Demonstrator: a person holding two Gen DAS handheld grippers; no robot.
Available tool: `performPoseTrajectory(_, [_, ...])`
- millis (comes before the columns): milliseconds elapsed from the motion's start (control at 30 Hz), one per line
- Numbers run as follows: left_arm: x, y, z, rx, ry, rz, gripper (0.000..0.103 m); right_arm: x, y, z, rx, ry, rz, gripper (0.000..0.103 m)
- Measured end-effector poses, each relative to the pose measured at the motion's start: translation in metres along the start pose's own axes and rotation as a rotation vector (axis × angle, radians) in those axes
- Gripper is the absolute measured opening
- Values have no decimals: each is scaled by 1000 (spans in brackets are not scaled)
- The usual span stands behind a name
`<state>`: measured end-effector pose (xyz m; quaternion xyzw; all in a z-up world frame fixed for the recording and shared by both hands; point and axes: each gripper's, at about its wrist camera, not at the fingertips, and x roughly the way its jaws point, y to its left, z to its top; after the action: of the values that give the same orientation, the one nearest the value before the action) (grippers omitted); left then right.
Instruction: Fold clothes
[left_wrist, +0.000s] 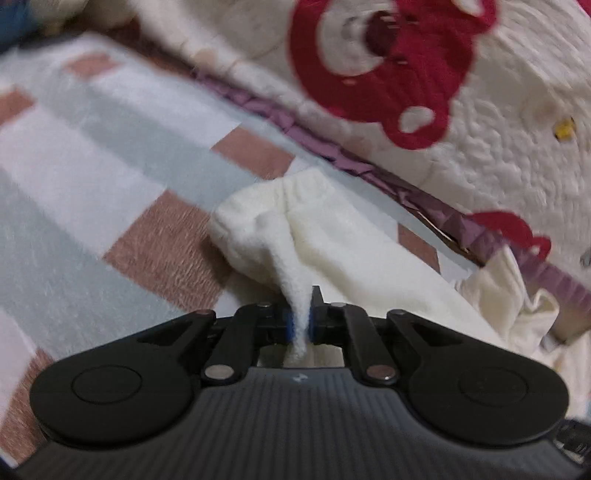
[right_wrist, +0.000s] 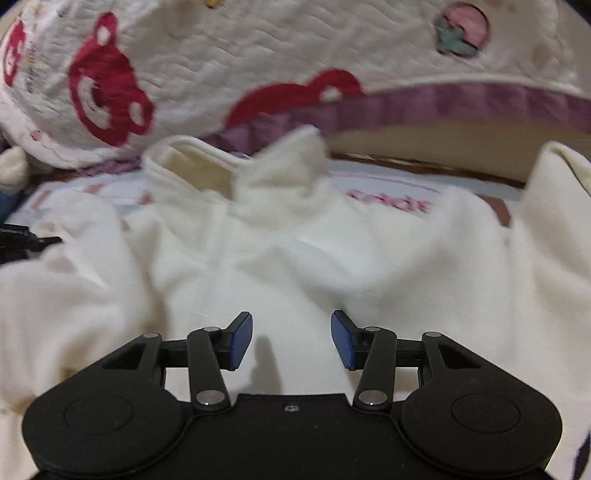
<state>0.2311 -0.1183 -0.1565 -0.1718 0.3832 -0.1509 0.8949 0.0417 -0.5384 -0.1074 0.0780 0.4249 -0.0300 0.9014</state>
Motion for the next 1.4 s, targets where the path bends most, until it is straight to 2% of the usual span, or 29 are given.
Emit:
performPoseTrajectory(167, [-52,-7,18,99,-149,52,6,4,-7,-14,-79,13,-20,55])
performPoseTrajectory(300, [-120,6,36,174,-309,156,6,7,-3,-8,-64,43,-50,57])
performPoseTrajectory(433, [-191,32,38,192,-445,290,6,8,0,-5,-54,61,-66,58])
performPoseTrajectory(567, [-240,76,20,141,-548,484,6,8,-1,-8,-44,49,-58,58])
performPoseTrajectory(633, [-244,100,7,92,-540,552,6,8,-1,-8,-44,49,-60,58])
performPoseTrajectory(700, [-239,127,-2,46,-482,604,6,7,0,-7,-48,53,-63,58])
performPoseTrajectory(800, [-236,166,-1,-124,-417,565,6,7,2,-6,-52,57,-62,59])
performPoseTrajectory(867, [-240,175,-1,-181,-424,552,6,6,1,-7,-55,56,-63,60])
performPoseTrajectory(1033, [-250,169,1,-154,-468,558,6,4,5,-8,-85,58,-82,60])
performPoseTrajectory(1100, [-247,171,1,-162,-448,563,6,3,8,-8,-106,57,-81,60])
performPoseTrajectory(1300, [-235,202,-10,-324,-256,547,6,-1,24,8,-159,32,70,60])
performPoseTrajectory(1400, [-233,209,-12,-350,-220,566,11,-1,39,19,-189,23,127,60])
